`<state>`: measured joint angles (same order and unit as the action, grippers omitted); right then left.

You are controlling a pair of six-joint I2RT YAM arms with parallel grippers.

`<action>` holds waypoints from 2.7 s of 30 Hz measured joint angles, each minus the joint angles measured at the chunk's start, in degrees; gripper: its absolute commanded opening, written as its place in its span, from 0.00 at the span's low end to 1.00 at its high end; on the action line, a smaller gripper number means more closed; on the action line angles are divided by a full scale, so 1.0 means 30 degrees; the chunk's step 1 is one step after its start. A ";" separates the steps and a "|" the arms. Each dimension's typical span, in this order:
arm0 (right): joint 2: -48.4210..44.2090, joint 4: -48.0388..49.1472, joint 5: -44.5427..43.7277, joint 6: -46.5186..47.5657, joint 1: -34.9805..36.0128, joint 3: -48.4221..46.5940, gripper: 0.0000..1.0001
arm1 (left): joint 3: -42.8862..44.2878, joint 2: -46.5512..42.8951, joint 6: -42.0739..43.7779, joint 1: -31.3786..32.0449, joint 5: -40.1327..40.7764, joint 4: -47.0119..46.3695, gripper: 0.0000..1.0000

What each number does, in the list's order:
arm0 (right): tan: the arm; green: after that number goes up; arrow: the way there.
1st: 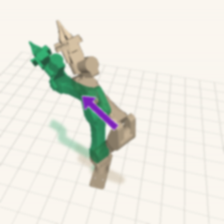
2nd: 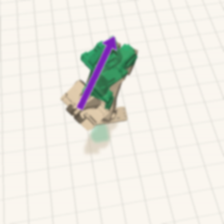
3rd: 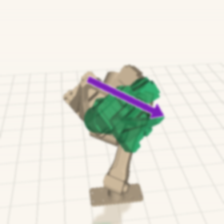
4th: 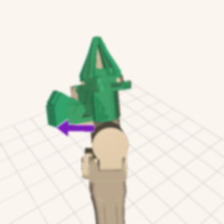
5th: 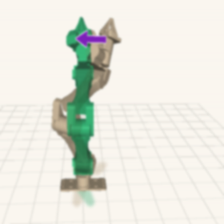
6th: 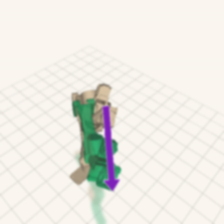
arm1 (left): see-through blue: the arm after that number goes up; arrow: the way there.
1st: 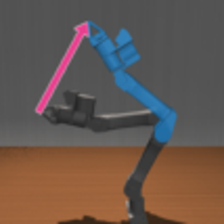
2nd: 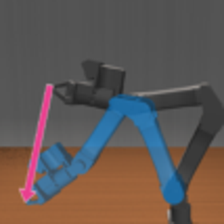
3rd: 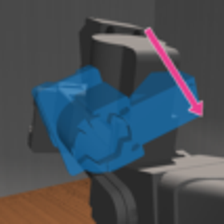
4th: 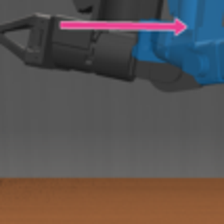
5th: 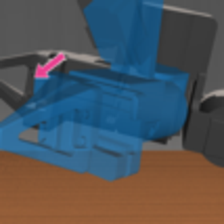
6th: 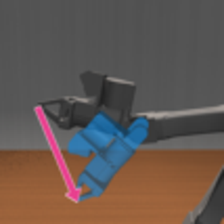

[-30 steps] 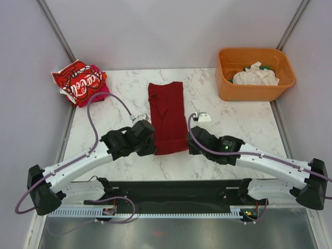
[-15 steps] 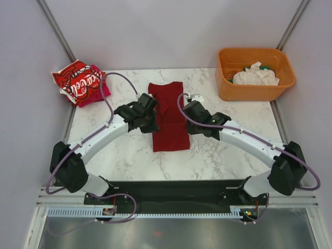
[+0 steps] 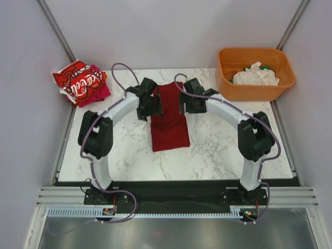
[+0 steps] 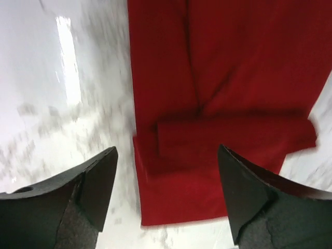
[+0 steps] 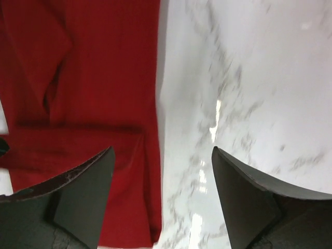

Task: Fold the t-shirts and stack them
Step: Fold the tshirt

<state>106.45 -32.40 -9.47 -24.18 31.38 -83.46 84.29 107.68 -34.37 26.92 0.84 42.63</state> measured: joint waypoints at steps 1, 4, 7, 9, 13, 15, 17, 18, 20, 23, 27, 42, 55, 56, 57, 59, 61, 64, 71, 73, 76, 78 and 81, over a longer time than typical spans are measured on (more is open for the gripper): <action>0.0903 -0.0488 0.0182 0.0073 -0.0539 -0.1246 0.84 | 0.1107 0.0954 0.0138 -0.0546 -0.0117 0.0138 0.87; 0.2608 -0.1355 0.0415 0.0335 -0.1778 -0.4830 0.84 | 0.5472 0.3599 0.0605 -0.1989 -0.0525 0.1151 0.89; 0.2579 -0.1566 0.0481 0.0663 -0.2579 -0.7162 0.82 | 0.8116 0.4248 0.1268 -0.2878 -0.0845 0.1246 0.86; 0.1494 -0.1202 0.0845 0.0860 -0.2688 -0.6994 0.75 | 0.8568 0.3774 0.1545 -0.2987 -0.0860 0.1311 0.81; -0.2127 0.0240 0.3104 0.1122 -0.2113 -0.3104 0.36 | 0.6047 0.1260 0.1953 -0.2579 -0.1151 0.0758 0.63; -0.3504 0.1020 0.4422 0.1078 -0.1596 -0.0554 0.26 | 0.3781 -0.0357 0.2062 -0.2251 -0.1348 0.0663 0.63; -0.3861 0.1457 0.5581 0.0947 -0.0860 0.1355 0.20 | 0.1107 -0.2098 0.2113 -0.1778 -0.1435 0.0401 0.63; -0.3599 0.1705 0.6105 0.0860 -0.0452 0.2018 0.19 | -0.0248 -0.2841 0.2120 -0.1472 -0.1450 0.0211 0.63; -0.2630 0.2025 0.7016 0.0743 0.0240 0.2725 0.18 | -0.2550 -0.4044 0.1923 -0.0809 -0.1545 0.0095 0.39; -0.1013 0.2484 0.7905 0.0532 0.0998 0.2885 0.17 | -0.5646 -0.5202 0.1661 0.0313 -0.1894 -0.1472 0.37; 0.0525 0.3045 0.8561 0.0379 0.1508 0.2455 0.16 | -0.7686 -0.5370 0.1202 0.1348 -0.2237 -0.3198 0.34; 0.4073 0.3694 0.8801 0.0138 0.1515 0.0131 0.15 | -0.9282 -0.3963 0.0583 0.1698 -0.2339 -0.6426 0.30; 0.8000 0.0714 0.7650 0.1792 -0.1610 -1.0346 0.47 | -1.0265 -0.4801 0.0539 0.1792 -0.2368 -0.6739 0.48; 0.7898 0.0517 0.7380 0.2025 -0.1931 -1.0513 0.58 | -1.0382 -0.5187 0.0488 0.1792 -0.2353 -0.6666 0.54; 0.7613 0.0277 0.7074 0.2259 -0.2222 -1.0455 0.75 | -1.0499 -0.5661 0.0430 0.1792 -0.2331 -0.6586 0.67; 0.6688 0.0321 0.6564 0.2616 -0.2565 -0.9537 0.87 | -1.0673 -0.6615 0.0350 0.1792 -0.2295 -0.6441 0.75; 0.4765 0.0240 0.6091 0.2871 -0.2652 -0.7096 0.93 | -1.0790 -0.7679 0.0321 0.1792 -0.2288 -0.6251 0.78; 0.1100 0.0612 0.5967 0.3060 -0.2397 -0.2572 0.94 | -1.0958 -0.8925 0.0321 0.1792 -0.2273 -0.6244 0.78; -0.4233 0.1741 0.7694 0.2936 -0.2018 0.5391 0.88 | -1.2458 -0.9719 0.0204 0.1902 -0.2237 -0.6229 0.73; -0.4313 0.2186 0.8408 0.2827 -0.2033 0.6819 0.87 | -1.2983 -0.9726 0.0168 0.1916 -0.2237 -0.6244 0.73; -0.4291 0.2849 0.9362 0.2521 -0.2040 0.8830 0.86 | -1.3631 -0.9748 0.0146 0.1916 -0.2273 -0.6346 0.73; -0.4284 0.3315 0.9879 0.2280 -0.2033 0.9632 0.85 | -1.3916 -0.9785 0.0095 0.1916 -0.2310 -0.6404 0.73; -0.4182 0.4524 1.0797 0.1923 -0.2033 1.0542 0.85 | -1.4163 -0.9806 0.0058 0.1916 -0.2331 -0.6564 0.73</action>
<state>93.91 -18.83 22.92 -18.41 25.28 -51.83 41.80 78.26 -34.20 32.67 -6.15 22.94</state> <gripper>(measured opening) 0.854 0.737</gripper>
